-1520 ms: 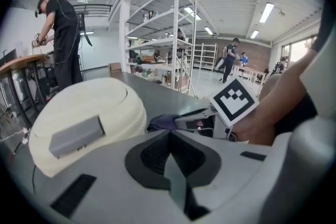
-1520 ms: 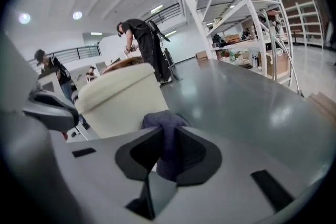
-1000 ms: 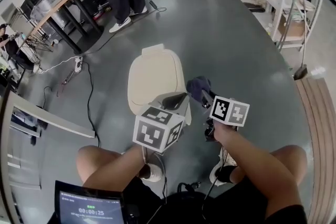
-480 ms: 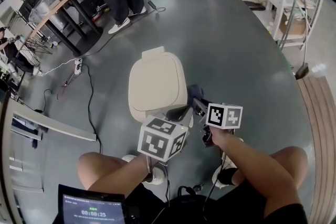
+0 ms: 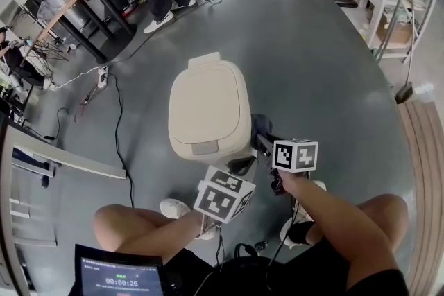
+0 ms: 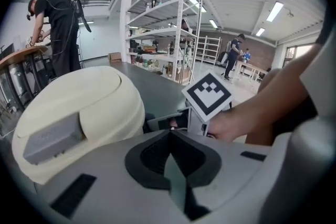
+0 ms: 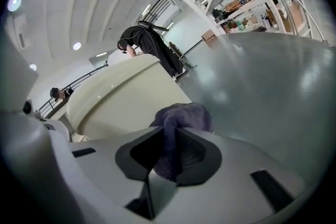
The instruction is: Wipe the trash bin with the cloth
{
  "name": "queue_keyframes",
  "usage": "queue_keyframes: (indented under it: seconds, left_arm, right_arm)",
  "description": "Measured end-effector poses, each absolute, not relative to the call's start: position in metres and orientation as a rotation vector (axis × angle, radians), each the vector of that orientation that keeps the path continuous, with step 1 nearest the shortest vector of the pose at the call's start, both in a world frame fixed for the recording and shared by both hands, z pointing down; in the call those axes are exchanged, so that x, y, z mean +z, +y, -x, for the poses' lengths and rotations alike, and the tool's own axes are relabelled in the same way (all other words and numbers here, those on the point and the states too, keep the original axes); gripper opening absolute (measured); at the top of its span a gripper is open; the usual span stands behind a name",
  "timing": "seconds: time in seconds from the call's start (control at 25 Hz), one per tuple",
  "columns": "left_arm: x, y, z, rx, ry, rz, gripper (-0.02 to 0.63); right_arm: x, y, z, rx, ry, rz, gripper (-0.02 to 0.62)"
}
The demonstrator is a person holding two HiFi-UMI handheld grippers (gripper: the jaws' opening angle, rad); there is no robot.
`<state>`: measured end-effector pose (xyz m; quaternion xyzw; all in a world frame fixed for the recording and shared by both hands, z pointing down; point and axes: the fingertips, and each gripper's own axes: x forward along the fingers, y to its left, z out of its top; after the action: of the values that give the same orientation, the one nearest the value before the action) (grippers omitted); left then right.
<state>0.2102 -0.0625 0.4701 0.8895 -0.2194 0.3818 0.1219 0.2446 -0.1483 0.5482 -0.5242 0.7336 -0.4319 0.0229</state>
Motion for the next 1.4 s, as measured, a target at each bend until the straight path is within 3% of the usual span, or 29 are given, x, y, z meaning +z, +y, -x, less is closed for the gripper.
queue_keyframes:
  seconds: [0.72,1.4]
  left_arm:
    - [0.564,-0.074,-0.202,1.339,-0.61,-2.49,0.002]
    - [0.579,-0.077,-0.221,1.346,-0.583,-2.468,0.002]
  right_arm:
    - [0.628,-0.15,-0.234,-1.412,2.56,1.611,0.069]
    - [0.646,-0.161,-0.254,-1.457,2.579,1.593,0.069]
